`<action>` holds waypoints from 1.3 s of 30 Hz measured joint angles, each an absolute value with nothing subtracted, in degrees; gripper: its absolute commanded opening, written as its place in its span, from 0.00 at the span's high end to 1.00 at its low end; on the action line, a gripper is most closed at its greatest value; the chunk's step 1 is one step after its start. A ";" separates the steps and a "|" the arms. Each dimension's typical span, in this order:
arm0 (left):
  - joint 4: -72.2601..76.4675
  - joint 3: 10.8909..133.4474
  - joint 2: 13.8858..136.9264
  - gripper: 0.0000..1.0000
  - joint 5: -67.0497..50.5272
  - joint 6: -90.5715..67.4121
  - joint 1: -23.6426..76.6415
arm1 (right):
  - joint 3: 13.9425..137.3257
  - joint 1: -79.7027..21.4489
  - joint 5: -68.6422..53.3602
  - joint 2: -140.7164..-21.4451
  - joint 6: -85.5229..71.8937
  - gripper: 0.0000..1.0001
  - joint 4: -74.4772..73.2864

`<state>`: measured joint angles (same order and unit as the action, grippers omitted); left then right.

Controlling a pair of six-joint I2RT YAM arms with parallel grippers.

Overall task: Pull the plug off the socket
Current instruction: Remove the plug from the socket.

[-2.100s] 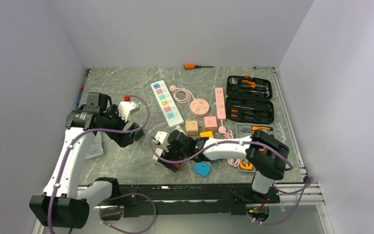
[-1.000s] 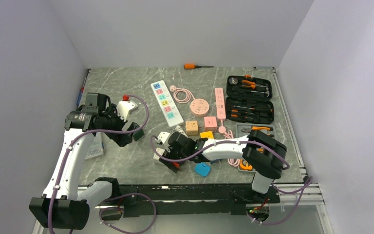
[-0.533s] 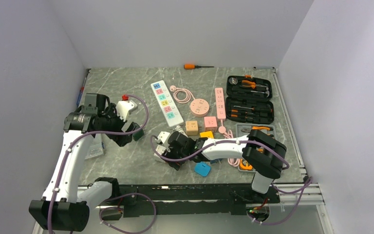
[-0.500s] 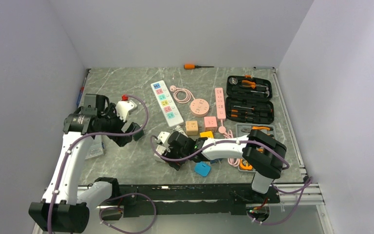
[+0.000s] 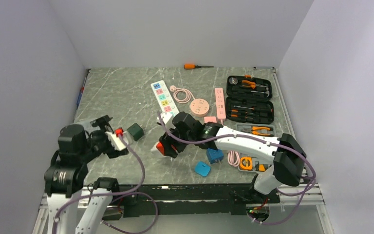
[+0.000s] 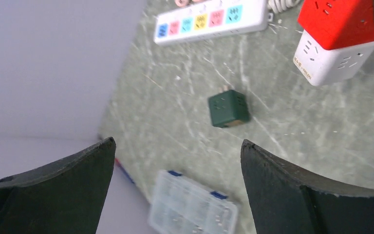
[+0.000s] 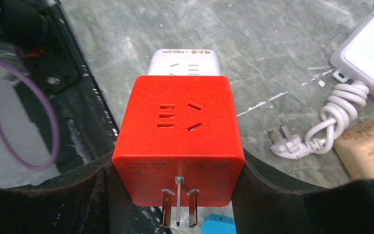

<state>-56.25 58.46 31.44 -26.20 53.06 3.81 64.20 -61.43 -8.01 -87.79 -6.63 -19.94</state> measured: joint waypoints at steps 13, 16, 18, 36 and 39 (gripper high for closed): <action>-53.28 52.23 20.97 0.01 -37.67 66.39 3.81 | 64.12 -57.19 -15.00 -81.76 -12.69 1.00 -19.11; -52.64 50.54 20.97 0.01 -40.49 62.65 3.81 | 62.85 -57.21 -14.66 -78.48 -14.28 1.00 -15.68; -51.92 49.47 20.97 0.00 -42.68 58.54 3.81 | 61.47 -57.25 -14.26 -76.07 -15.81 1.00 -12.23; -36.88 39.20 13.17 0.01 -53.47 51.11 3.81 | 60.34 -61.30 -13.43 -74.17 -22.83 1.00 1.30; -35.59 39.20 14.63 0.01 -53.17 51.24 3.81 | 61.17 -62.00 -13.43 -75.22 -23.07 1.00 1.43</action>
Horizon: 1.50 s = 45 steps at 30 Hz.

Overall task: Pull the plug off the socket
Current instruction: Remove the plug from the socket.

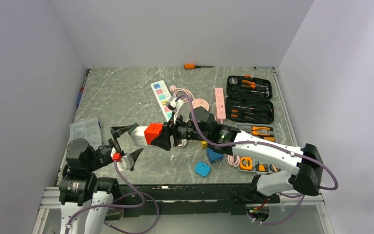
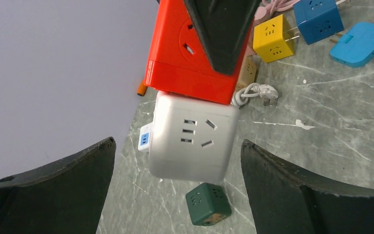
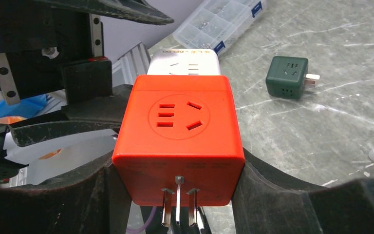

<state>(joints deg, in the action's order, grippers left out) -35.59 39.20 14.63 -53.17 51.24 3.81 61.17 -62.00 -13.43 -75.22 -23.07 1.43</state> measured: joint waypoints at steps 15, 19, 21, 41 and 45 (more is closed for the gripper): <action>-37.39 38.83 17.54 0.01 -54.15 57.95 3.81 | 63.13 -64.25 -13.58 -77.41 -24.67 1.00 3.44; -37.69 38.85 19.44 0.12 -54.13 59.27 3.81 | 63.90 -64.71 -13.58 -78.50 -24.75 1.00 3.75; -37.58 38.85 20.62 0.30 -54.11 59.35 3.81 | 63.92 -65.01 -13.58 -78.85 -24.75 1.00 3.99; -39.81 42.17 23.77 1.00 -52.23 63.33 3.99 | 67.16 -65.19 -15.14 -82.98 -24.62 0.23 5.56; -40.88 42.78 24.27 1.00 -52.18 64.16 3.99 | 67.61 -65.19 -15.70 -83.57 -24.51 0.32 5.45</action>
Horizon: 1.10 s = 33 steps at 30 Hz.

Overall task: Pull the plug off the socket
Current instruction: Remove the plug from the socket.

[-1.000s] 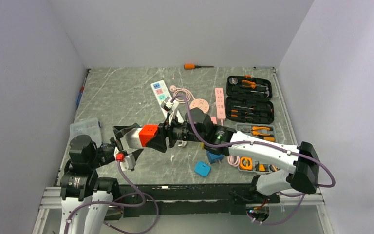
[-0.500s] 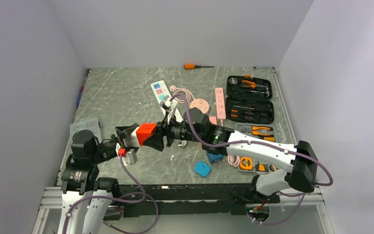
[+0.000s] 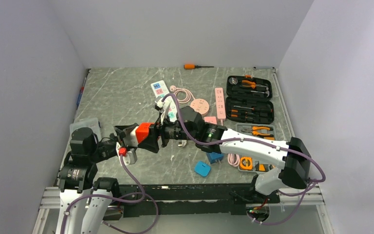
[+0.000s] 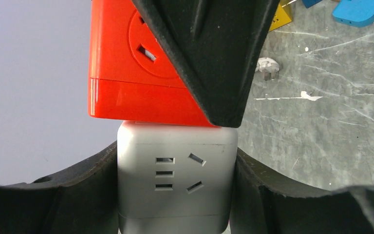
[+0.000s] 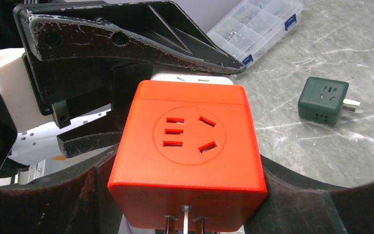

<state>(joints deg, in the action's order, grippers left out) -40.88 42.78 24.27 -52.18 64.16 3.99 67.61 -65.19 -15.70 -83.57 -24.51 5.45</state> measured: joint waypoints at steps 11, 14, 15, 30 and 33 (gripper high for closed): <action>-43.09 42.78 24.23 1.00 -52.18 67.70 4.12 | 65.78 -65.21 -15.14 -82.85 -24.80 1.00 6.09; -42.74 42.76 24.23 1.00 -53.32 67.99 4.84 | 63.11 -65.54 -13.72 -80.66 -25.34 1.00 7.75; -42.52 42.76 24.23 1.00 -53.71 68.03 5.06 | 62.17 -65.67 -13.34 -79.96 -25.65 1.00 8.45; -38.98 40.36 27.62 1.00 -57.89 71.26 7.11 | 49.91 -66.22 -7.84 -73.12 -30.55 1.00 17.65; -39.72 39.68 27.51 1.00 -51.81 72.29 6.22 | 48.01 -65.80 -6.79 -69.69 -30.00 1.00 15.35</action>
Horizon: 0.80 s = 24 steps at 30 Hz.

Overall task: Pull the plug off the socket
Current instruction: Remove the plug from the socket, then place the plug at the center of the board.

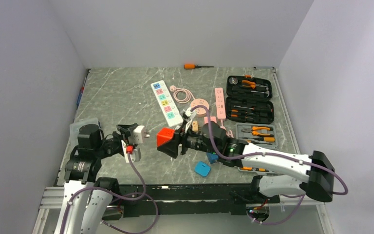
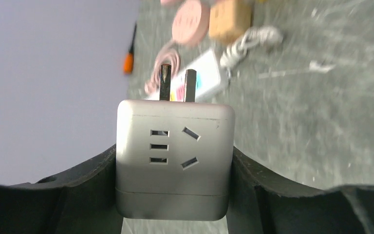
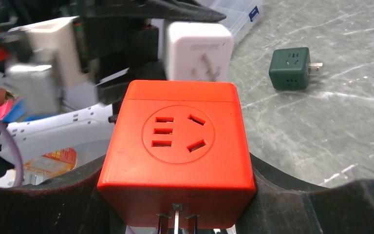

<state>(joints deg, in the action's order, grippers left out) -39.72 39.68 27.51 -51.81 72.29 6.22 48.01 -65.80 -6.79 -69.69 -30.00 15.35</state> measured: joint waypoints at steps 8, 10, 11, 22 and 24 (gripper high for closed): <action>-40.27 36.86 28.80 1.00 -40.47 73.08 4.36 | 46.06 -65.45 -6.59 -64.03 -28.93 1.00 12.27; -40.07 36.86 28.77 1.00 -40.07 73.06 4.36 | 46.04 -65.45 -6.59 -64.18 -28.69 1.00 11.44; -40.12 36.86 28.82 1.00 -39.79 73.06 4.38 | 46.06 -65.45 -6.50 -64.20 -28.49 1.00 10.74; -40.58 39.44 40.99 1.00 -23.81 62.85 16.58 | 45.50 -51.20 -4.12 -63.79 -29.95 1.00 -1.19; -42.09 42.35 48.51 1.00 -18.81 57.60 21.12 | 45.45 -47.99 -2.66 -64.29 -30.33 1.00 -4.14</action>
<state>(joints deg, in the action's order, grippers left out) -42.09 42.35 48.51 -18.81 57.60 21.12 45.45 -47.99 -2.66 -64.29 -30.33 -4.14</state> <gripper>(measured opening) 0.632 0.635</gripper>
